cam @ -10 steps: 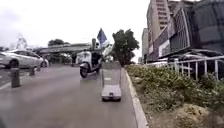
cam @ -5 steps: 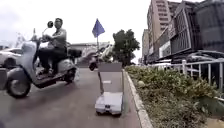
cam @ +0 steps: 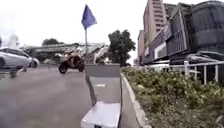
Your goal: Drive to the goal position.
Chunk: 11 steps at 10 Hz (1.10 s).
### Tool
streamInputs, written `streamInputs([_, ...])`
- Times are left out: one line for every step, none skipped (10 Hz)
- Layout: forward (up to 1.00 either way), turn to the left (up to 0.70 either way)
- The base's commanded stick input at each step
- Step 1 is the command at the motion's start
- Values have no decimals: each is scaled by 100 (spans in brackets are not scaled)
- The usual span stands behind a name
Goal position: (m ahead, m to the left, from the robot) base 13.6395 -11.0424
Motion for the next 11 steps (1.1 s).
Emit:
streamInputs([3, 1])
streamInputs([3, 1])
streamInputs([3, 1])
streamInputs([3, 1])
streamInputs([3, 1])
streamInputs([3, 1])
streamInputs([3, 1])
streamInputs([3, 1])
streamInputs([3, 1])
streamInputs([3, 1])
streamInputs([3, 1])
